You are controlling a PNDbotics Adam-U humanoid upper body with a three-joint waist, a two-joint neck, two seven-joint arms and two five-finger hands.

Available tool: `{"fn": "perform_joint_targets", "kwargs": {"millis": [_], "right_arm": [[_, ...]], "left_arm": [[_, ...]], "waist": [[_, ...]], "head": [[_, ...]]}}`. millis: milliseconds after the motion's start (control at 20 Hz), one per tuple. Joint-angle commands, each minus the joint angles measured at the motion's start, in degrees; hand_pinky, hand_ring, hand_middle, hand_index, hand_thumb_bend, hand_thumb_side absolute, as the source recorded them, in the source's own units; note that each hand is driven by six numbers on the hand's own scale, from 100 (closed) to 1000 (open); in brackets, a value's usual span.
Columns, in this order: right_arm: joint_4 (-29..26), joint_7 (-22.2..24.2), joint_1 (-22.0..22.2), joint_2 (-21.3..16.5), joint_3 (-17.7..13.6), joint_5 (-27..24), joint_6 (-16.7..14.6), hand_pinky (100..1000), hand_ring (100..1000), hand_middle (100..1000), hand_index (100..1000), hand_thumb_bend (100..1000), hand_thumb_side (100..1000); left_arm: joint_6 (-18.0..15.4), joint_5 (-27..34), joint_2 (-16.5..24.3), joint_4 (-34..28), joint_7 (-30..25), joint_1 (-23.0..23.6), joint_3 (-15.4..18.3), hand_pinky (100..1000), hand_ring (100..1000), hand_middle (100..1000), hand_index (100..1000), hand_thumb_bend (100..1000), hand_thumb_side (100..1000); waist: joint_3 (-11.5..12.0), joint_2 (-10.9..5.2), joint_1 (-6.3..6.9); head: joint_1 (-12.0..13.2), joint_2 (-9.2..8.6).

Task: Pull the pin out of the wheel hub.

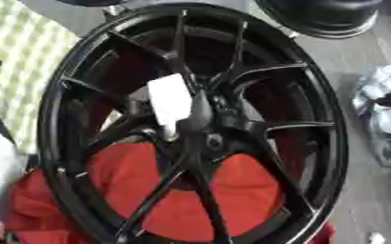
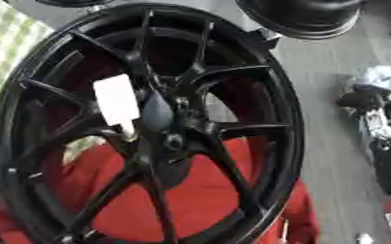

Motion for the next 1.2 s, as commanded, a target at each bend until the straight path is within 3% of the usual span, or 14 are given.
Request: {"fn": "perform_joint_targets", "kwargs": {"millis": [50, 300, 500, 950, 1200], "right_arm": [[-1.34, 0.0, -0.43, -1.17, -0.42, -0.13, 0.17, 975, 722, 629, 729, 100, 526], [-1.34, -0.05, -0.26, -1.32, -0.51, -0.16, 0.34, 975, 722, 628, 729, 100, 526], [-1.34, -0.22, 0.35, -1.58, -0.67, 0.19, 0.47, 975, 722, 628, 728, 100, 526], [-1.34, -0.13, 2.15, -3.6, -0.39, 1.41, 0.23, 974, 721, 627, 728, 100, 524], [-1.34, 0.2, 2.93, -4.05, -0.05, 2.08, -0.12, 973, 721, 627, 728, 100, 523]], "left_arm": [[-0.04, -0.02, 0.58, -0.95, -0.15, -0.59, 0.32, 615, 700, 672, 810, 100, 742], [-0.43, -0.72, 1.5, -0.95, -0.37, -0.82, 0.29, 614, 700, 672, 809, 100, 730], [-1.37, -2.62, 5.07, -0.95, -1.18, -1.83, -0.69, 615, 699, 672, 808, 100, 706], [-5.1, -10.28, 18.02, -0.95, -8.52, -6.59, -10.58, 651, 710, 679, 811, 100, 626], [-6.49, -14.77, 25.33, -0.95, -13.01, -10.49, -14.64, 671, 717, 683, 811, 100, 574]], "waist": [[-0.06, -1.06, 0.44], [-0.13, -1.21, 0.78], [0.07, -1.51, 1.32], [-0.07, -2.5, 3.46], [-0.49, -2.71, 3.69]], "head": [[0.05, 0.26], [0.0, 0.08], [-0.26, -0.07], [-1.24, -0.01], [-1.28, -0.28]]}}
